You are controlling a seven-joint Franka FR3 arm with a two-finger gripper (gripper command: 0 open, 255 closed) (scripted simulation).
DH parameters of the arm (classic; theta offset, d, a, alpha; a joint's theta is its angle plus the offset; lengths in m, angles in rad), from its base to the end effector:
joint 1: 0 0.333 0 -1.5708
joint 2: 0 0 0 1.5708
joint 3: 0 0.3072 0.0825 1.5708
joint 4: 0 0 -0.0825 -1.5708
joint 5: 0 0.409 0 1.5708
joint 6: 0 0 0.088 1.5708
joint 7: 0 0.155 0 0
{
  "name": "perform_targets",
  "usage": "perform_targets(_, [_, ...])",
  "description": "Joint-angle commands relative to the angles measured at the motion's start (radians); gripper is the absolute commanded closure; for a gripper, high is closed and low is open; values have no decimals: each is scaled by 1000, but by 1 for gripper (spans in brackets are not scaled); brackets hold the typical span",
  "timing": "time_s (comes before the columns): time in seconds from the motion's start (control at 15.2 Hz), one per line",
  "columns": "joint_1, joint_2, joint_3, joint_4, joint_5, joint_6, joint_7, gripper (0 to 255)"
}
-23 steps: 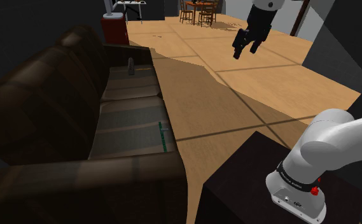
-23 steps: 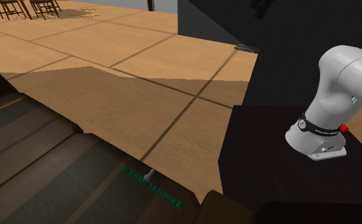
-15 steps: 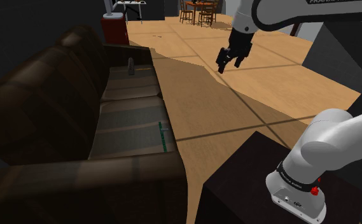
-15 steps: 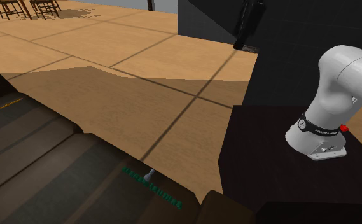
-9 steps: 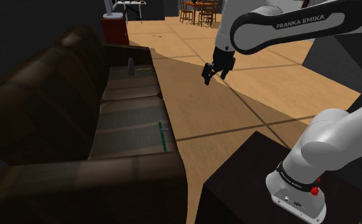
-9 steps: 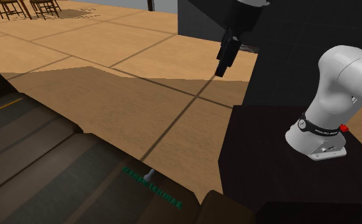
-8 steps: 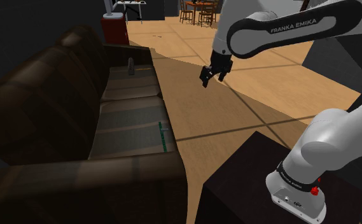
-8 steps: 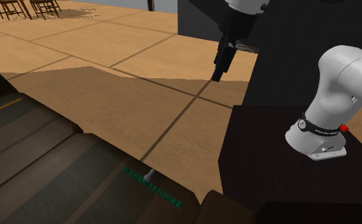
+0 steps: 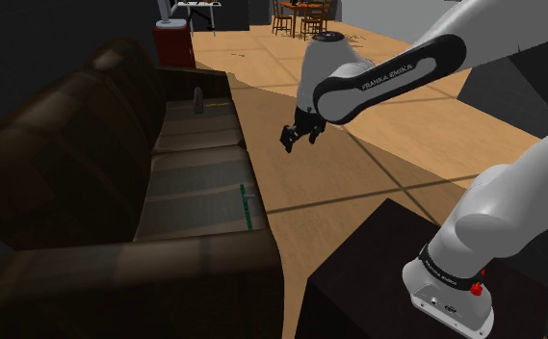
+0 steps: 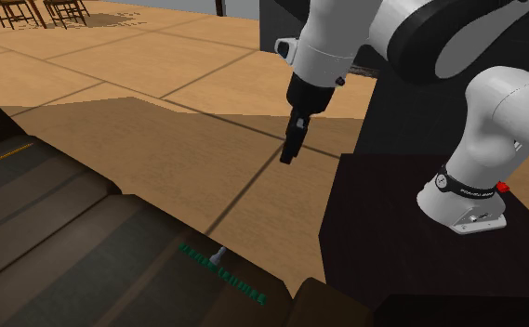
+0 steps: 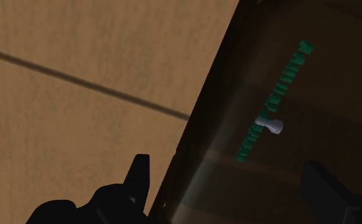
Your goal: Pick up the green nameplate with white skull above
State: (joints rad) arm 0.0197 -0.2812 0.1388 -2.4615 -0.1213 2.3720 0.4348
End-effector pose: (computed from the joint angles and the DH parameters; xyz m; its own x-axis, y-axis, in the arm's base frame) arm 0.4877 0.0704 0.3483 0.9571 -0.1873 0.2212 -0.2026 -0.9781 0.0484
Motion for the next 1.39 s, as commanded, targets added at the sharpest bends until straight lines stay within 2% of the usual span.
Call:
perform_targets(0.0, [-5,80,16,17,-21,62,37,0])
perform_targets(0.53, [-4,396,44,143,-172,235,217,0])
perform_targets(0.92, [48,635,7,296,-287,309,344,0])
perform_targets(1.32, [112,871,-39,493,-338,345,417,0])
